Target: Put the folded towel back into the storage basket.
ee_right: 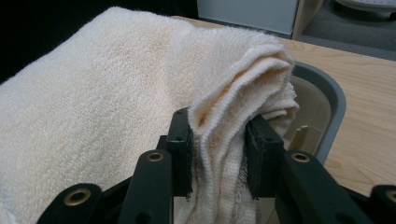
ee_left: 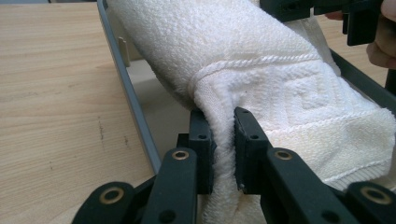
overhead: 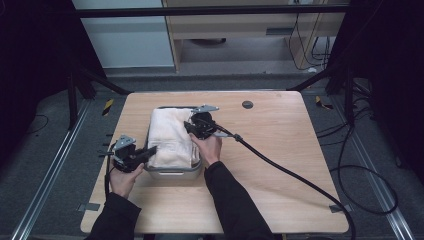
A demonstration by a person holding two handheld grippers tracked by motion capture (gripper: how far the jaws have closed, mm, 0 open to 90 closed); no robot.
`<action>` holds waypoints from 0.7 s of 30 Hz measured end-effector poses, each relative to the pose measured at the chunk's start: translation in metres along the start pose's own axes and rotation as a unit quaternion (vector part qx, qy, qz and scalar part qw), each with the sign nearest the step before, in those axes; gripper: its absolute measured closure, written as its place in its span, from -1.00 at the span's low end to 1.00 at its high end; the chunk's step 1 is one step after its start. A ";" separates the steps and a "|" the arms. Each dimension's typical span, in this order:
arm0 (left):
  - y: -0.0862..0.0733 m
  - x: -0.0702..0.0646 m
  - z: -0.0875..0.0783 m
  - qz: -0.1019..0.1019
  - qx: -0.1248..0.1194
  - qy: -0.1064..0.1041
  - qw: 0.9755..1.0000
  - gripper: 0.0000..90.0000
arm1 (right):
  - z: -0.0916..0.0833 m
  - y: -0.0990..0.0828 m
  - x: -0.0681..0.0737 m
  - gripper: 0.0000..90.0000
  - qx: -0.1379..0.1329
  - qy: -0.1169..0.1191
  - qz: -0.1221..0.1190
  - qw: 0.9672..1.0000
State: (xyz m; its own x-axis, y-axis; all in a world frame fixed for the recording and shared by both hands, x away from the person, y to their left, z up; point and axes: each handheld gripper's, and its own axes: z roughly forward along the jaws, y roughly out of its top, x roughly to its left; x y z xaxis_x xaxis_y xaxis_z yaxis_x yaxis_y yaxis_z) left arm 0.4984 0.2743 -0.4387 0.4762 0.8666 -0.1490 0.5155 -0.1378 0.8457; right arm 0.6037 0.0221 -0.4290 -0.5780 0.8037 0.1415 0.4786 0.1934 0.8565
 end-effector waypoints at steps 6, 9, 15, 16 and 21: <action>-0.001 -0.001 0.003 0.002 0.007 0.005 1.000 0.74 | 0.003 -0.003 0.000 0.46 0.006 -0.007 -0.009 1.000; -0.002 -0.002 0.004 0.005 0.010 0.010 1.000 0.73 | 0.004 -0.004 0.000 0.44 0.010 -0.011 -0.015 1.000; -0.003 -0.002 0.007 0.011 0.022 0.022 0.999 0.61 | 0.006 -0.008 0.000 0.34 0.023 -0.017 -0.035 0.999; -0.003 -0.002 0.008 0.012 0.022 0.024 0.999 0.59 | 0.007 -0.008 0.000 0.31 0.028 -0.018 -0.036 0.999; 0.000 -0.004 0.004 0.017 0.007 0.027 0.999 0.34 | 0.007 -0.012 0.001 0.21 0.038 -0.029 -0.069 0.996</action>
State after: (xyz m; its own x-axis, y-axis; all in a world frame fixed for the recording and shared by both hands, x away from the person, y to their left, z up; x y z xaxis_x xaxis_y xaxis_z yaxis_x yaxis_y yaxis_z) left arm 0.4994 0.2689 -0.4406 0.4557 0.8854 -0.0920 0.5096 -0.1748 0.8425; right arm 0.6026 0.0246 -0.4425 -0.6028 0.7979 -0.0059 0.4472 0.3439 0.8257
